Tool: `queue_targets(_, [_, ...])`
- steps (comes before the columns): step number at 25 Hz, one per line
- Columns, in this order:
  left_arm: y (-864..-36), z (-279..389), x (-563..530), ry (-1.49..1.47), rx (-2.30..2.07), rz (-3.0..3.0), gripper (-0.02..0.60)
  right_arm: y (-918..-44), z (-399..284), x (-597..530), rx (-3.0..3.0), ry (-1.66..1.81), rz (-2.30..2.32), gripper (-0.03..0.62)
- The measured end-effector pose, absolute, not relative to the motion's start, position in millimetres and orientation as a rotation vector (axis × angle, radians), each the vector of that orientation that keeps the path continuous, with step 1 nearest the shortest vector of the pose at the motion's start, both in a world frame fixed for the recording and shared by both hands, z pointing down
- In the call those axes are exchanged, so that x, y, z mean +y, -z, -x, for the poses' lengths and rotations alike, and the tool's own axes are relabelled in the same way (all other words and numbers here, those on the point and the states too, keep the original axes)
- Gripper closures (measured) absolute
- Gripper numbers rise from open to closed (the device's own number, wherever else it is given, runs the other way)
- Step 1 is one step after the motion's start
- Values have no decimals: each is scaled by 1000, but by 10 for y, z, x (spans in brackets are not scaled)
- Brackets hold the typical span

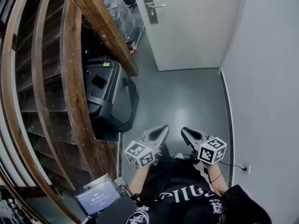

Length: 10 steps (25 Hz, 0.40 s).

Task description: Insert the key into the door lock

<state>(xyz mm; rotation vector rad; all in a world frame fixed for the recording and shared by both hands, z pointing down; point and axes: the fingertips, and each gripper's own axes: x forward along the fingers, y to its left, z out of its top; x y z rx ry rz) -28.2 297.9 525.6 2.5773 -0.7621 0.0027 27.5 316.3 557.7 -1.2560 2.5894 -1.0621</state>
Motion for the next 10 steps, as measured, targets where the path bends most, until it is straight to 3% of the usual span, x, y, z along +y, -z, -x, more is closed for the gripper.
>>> queue_targets(10, [-5329, 410, 2914, 12, -766, -2546, 577, -5625, -174, 3178, 2607, 1071, 1271, 556])
